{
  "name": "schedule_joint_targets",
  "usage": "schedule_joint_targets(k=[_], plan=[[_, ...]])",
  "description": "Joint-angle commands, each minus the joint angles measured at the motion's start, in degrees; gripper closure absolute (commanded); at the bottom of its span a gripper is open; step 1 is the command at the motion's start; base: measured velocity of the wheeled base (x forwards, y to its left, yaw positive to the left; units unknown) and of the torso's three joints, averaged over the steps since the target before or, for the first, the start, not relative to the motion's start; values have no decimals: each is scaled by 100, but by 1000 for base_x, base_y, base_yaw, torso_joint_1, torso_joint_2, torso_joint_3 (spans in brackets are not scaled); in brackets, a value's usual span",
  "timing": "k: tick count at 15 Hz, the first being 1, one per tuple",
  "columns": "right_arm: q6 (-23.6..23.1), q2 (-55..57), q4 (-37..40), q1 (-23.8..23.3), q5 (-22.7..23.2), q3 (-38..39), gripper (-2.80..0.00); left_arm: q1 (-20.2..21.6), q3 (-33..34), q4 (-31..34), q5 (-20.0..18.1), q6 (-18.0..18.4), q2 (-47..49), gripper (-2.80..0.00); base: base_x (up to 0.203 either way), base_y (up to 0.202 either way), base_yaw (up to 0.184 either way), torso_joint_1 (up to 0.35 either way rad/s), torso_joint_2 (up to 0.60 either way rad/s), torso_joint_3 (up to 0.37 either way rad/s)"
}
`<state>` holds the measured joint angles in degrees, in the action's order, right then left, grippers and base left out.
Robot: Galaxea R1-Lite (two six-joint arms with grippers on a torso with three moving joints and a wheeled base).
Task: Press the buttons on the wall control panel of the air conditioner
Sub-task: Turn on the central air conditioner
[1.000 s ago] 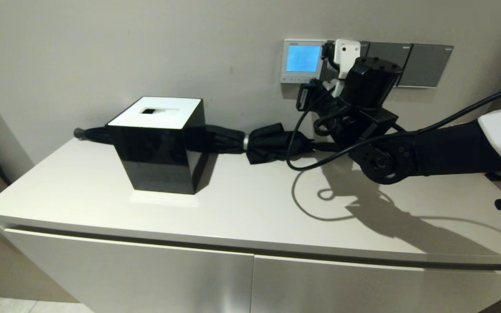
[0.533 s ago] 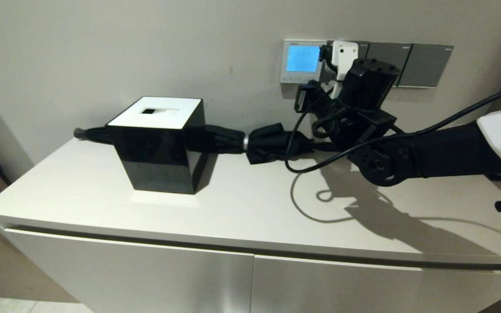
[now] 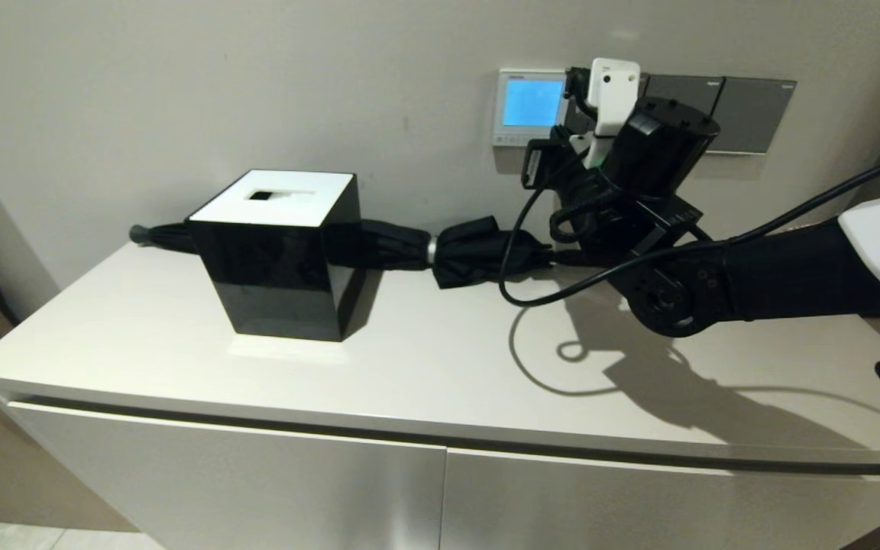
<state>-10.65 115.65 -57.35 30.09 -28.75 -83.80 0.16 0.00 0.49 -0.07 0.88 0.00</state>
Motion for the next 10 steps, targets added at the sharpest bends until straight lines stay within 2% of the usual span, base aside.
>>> schedule_joint_targets(k=[1,10], plan=[[-121,10,-112,103,-35,67,0,2,0,4,-1,0,6,0,0,0,0,0,0,0],[-130,230,-109,15,-26,-4,0,2,0,-5,-1,0,0,0,0,0,0,0,0,0]])
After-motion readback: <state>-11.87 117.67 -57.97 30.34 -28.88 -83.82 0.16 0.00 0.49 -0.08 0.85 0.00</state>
